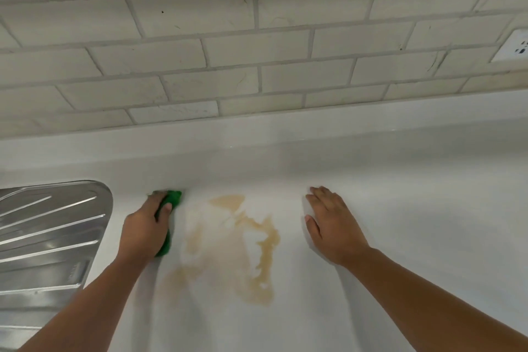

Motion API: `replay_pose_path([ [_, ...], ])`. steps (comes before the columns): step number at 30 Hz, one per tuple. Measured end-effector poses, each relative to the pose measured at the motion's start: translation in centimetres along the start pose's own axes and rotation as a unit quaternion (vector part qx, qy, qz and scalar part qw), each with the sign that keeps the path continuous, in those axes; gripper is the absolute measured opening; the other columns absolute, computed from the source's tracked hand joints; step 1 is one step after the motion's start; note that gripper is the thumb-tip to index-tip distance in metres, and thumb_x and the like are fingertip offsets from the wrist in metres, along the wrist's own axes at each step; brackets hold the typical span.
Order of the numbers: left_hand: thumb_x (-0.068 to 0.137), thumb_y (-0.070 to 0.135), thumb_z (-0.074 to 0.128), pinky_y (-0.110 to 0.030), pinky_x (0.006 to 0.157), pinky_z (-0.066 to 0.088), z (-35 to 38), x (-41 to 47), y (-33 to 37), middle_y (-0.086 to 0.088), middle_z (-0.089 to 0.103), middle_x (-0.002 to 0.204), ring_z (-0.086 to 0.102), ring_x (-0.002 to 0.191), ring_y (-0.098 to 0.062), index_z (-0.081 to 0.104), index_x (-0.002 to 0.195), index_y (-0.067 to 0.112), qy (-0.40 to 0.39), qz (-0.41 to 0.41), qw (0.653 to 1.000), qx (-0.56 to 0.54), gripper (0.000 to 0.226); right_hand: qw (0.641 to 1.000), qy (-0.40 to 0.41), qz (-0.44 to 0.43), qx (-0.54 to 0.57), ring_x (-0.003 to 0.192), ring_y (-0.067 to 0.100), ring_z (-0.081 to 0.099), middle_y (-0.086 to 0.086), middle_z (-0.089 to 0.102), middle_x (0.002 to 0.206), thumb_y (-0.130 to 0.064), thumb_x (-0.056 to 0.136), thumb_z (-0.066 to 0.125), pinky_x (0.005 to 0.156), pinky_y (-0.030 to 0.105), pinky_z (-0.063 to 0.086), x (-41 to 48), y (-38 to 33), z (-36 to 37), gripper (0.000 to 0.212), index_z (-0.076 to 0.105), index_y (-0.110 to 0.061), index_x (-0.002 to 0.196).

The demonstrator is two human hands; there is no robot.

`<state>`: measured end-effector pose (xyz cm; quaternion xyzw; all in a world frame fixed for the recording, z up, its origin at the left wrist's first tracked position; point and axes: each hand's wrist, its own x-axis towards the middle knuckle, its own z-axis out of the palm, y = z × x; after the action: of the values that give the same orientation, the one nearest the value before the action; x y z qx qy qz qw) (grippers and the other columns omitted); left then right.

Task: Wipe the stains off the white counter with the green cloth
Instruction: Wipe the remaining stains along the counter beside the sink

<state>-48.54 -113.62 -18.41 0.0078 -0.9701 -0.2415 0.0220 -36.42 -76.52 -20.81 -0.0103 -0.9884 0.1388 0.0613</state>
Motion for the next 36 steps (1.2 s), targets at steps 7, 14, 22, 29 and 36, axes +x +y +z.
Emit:
replay_pose_path([
  [7,0.103,0.019,0.038,-0.041,0.111,0.031,3.9,2.1,3.7,-0.009,0.036,0.154,0.032,0.143,-0.027,0.040,0.146,0.008,-0.022,0.068,0.997,0.036,0.044,1.000,-0.010,0.012,0.006,0.150,0.019,0.013,0.005,0.029,0.159,-0.043,0.097,0.015,0.123,0.038,0.007,-0.3,0.3,0.5,0.064,0.035,-0.011,0.149],
  [14,0.103,0.025,0.037,-0.023,0.111,0.026,7.9,2.1,9.1,0.005,0.043,0.151,0.032,0.143,-0.010,0.049,0.142,0.022,-0.064,0.224,0.973,-0.007,0.041,1.000,-0.009,0.004,0.012,0.149,0.023,0.016,0.009,0.031,0.157,-0.041,0.098,0.017,0.123,0.040,0.008,0.1,0.3,0.4,0.062,0.038,-0.008,0.147],
  [22,0.099,0.027,0.039,-0.012,0.114,0.017,9.9,-0.4,12.0,0.005,0.048,0.146,0.037,0.140,-0.009,0.055,0.137,0.020,-0.120,0.339,0.931,-0.070,0.042,1.000,-0.010,0.006,0.021,0.149,0.024,0.018,0.010,0.032,0.156,-0.039,0.096,0.016,0.122,0.043,0.011,0.3,0.4,0.4,0.063,0.041,-0.007,0.144],
  [29,0.101,0.026,0.041,-0.018,0.116,0.022,10.0,-4.2,13.2,0.012,0.048,0.145,0.034,0.139,0.000,0.056,0.137,0.022,-0.160,0.383,0.905,-0.093,0.039,0.999,-0.005,0.004,0.043,0.148,0.024,0.020,0.011,0.034,0.155,-0.037,0.093,0.014,0.123,0.039,0.009,0.1,0.5,0.3,0.065,0.042,-0.006,0.144],
  [36,0.102,0.028,0.040,-0.020,0.117,0.023,10.4,-9.3,13.1,0.009,0.049,0.144,0.034,0.139,-0.001,0.057,0.136,0.019,-0.175,0.408,0.888,-0.123,0.039,0.988,0.016,0.023,0.150,0.146,0.025,0.026,0.012,0.041,0.151,-0.023,0.098,0.032,0.120,0.031,0.016,-0.6,0.5,0.0,0.049,0.051,0.000,0.137],
])
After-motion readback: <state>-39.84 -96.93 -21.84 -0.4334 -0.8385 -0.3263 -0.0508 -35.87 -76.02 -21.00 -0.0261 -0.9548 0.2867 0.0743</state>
